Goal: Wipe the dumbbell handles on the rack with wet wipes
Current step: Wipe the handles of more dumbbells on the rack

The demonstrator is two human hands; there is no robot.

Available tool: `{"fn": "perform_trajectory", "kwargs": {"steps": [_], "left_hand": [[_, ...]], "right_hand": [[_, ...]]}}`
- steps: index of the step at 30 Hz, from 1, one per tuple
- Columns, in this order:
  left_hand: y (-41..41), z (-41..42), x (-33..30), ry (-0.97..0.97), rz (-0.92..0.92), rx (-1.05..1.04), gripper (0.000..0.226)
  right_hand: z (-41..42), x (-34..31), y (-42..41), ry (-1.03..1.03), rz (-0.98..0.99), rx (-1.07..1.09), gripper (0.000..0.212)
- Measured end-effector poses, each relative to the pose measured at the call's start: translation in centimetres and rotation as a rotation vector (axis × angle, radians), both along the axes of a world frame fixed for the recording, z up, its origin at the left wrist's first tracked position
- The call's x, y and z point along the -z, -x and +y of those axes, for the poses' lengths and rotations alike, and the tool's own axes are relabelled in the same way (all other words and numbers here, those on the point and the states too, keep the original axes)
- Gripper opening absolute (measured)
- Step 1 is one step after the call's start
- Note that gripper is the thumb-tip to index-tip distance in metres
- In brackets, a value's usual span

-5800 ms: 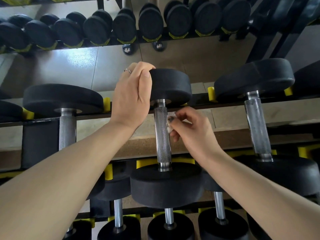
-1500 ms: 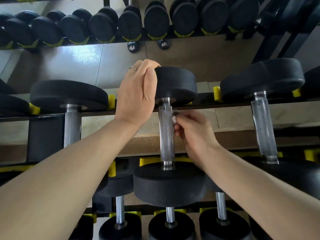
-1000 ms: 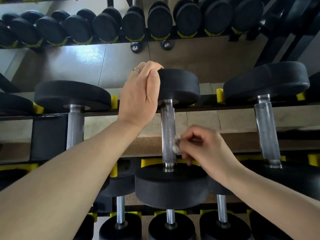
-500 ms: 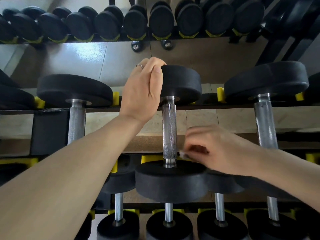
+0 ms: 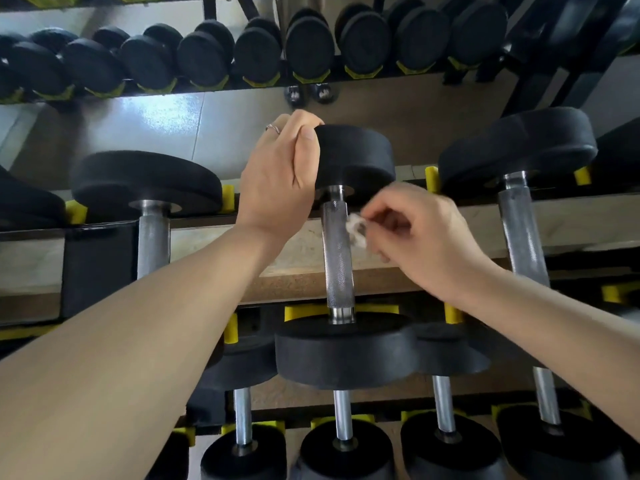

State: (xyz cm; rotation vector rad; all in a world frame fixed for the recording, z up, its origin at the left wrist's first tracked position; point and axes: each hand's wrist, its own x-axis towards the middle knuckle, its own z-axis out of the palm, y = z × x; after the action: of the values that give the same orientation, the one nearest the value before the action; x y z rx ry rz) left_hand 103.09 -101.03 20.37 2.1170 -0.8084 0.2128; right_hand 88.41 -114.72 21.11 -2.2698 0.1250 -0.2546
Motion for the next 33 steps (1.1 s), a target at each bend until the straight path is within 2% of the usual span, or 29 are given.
{"fn": "perform_trajectory", "kwargs": {"steps": [1,3,6,8,11,13,16,19,22,26,28,31,33], "left_hand": [[0.0,0.1,0.0,-0.003,0.004,0.001,0.032],[-0.1,0.3,-0.1,0.001,-0.022,0.039,0.033],[-0.2,0.3,0.0,-0.003,-0.036,0.067,0.037],[-0.3,0.4,-0.1,-0.019,-0.033,0.057,0.038],[0.4,0.5,-0.1,-0.048,-0.028,0.044,0.035],[1.3,0.8,0.2,-0.062,0.024,-0.08,0.038],[2.9,2.2,-0.1,-0.081,-0.023,-0.247,0.039],[4.4,3.6,-0.3,-0.086,-0.037,-0.176,0.032],[5.4,3.8,-0.5,-0.181,0.133,-0.103,0.038],[6.0,3.5,-0.9,-0.317,0.17,-0.145,0.041],[6.3,3.1,-0.5,-0.425,0.209,-0.129,0.043],[7.0,2.8,0.3,-0.623,0.274,-0.073,0.048],[6.9,2.8,0.5,-0.63,0.322,0.001,0.049]], "right_hand": [[0.7,0.0,-0.7,-0.035,-0.013,0.048,0.005],[1.9,0.3,-0.8,-0.015,0.016,-0.009,0.009],[1.4,0.5,1.1,0.096,0.164,-0.162,0.009],[0.6,0.1,1.8,0.161,0.268,-0.19,0.008],[0.8,-0.3,1.6,-0.029,0.232,0.077,0.008],[1.7,-0.1,1.0,-0.141,0.196,0.207,0.006],[3.4,0.3,0.9,-0.088,0.188,0.222,0.006],[3.1,-0.1,1.5,-0.03,0.26,0.126,0.011],[1.8,-1.1,1.5,0.111,0.332,0.031,0.012],[2.7,-1.1,0.1,-0.06,0.183,0.13,0.008],[2.3,-0.3,0.8,0.017,0.206,0.038,0.007],[-0.7,0.1,3.0,0.263,0.31,-0.09,0.006],[-3.0,-0.5,4.1,0.256,0.29,0.001,0.007]]}}
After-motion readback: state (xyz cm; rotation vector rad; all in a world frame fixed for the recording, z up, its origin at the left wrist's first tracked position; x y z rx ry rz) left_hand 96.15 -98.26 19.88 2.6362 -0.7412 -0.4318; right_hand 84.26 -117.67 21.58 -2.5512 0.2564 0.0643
